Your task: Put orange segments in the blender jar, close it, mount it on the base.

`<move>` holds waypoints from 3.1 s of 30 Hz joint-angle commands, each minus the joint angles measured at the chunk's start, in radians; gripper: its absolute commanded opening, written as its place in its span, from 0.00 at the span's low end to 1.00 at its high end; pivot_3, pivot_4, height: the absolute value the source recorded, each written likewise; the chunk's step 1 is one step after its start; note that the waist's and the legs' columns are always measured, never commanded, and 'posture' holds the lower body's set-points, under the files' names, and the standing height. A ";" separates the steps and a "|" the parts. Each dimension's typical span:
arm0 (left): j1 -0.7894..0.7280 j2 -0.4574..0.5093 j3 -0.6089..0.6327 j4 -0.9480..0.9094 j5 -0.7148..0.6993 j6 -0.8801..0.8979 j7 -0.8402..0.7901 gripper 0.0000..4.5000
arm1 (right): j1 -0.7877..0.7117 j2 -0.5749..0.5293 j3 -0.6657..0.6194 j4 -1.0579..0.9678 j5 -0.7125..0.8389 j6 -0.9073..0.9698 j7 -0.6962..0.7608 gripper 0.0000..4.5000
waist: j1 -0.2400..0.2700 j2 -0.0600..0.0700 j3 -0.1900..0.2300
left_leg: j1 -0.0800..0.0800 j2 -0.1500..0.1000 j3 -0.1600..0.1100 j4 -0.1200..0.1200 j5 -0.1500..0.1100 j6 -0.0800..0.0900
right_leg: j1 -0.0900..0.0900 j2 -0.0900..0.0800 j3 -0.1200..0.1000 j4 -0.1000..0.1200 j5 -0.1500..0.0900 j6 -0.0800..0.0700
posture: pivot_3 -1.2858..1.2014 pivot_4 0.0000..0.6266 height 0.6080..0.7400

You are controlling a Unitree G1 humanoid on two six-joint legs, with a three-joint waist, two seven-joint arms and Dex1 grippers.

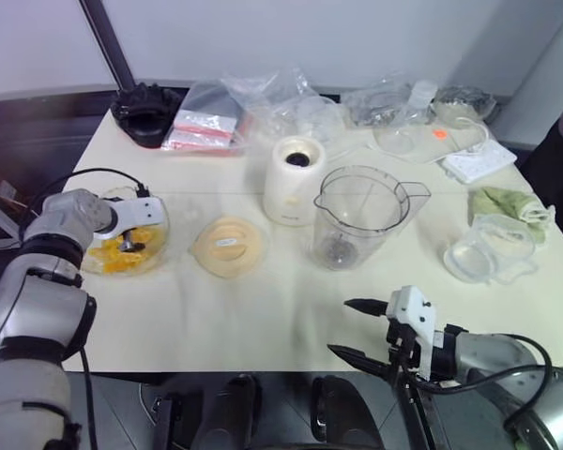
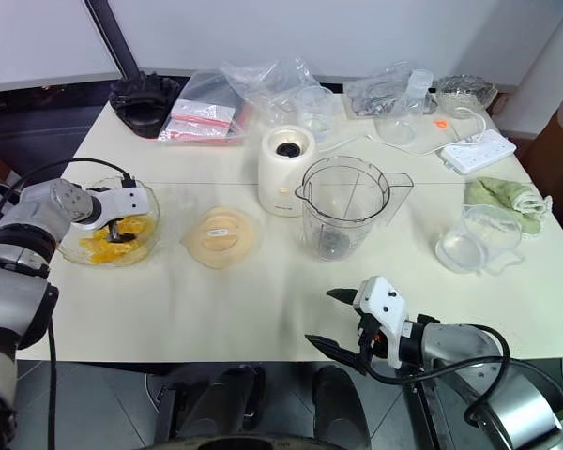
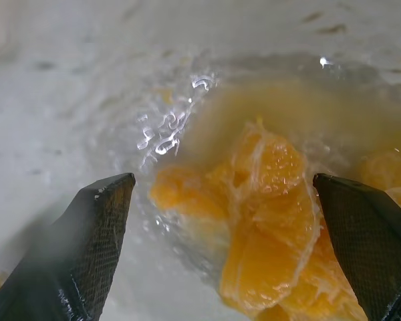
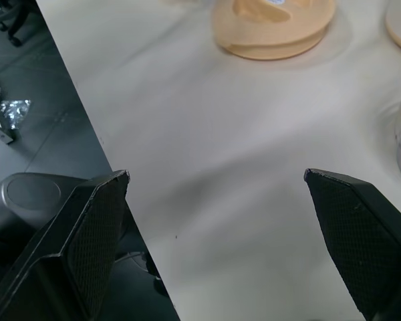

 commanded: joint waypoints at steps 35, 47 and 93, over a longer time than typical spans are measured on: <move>0.042 -0.048 0.112 0.094 -0.083 0.185 0.047 0.01 | -0.015 0.059 0.029 0.039 -0.102 -0.104 0.003 1.00 | 0.007 0.005 -0.003 | 0.016 0.003 0.000 -0.002 0.000 0.000 | 0.017 0.001 0.000 -0.003 -0.002 0.003 | 0.52 0.24 1.00; -0.037 0.010 0.144 0.038 -0.116 0.125 -0.007 0.01 | 0.008 0.054 -0.004 0.021 -0.095 -0.118 0.019 1.00 | 0.007 0.000 0.000 | 0.014 0.003 0.000 -0.003 0.000 0.000 | 0.015 0.001 0.000 -0.004 -0.002 0.003 | 0.52 0.24 1.00; -0.296 0.024 0.426 -0.484 -0.844 0.533 -0.738 0.01 | -0.077 0.117 -0.233 -0.139 -0.003 0.085 -0.180 1.00 | 0.032 -0.004 0.002 | 0.008 0.002 -0.003 -0.003 0.000 0.000 | 0.012 0.000 -0.001 -0.007 0.000 -0.001 | 0.52 0.24 1.00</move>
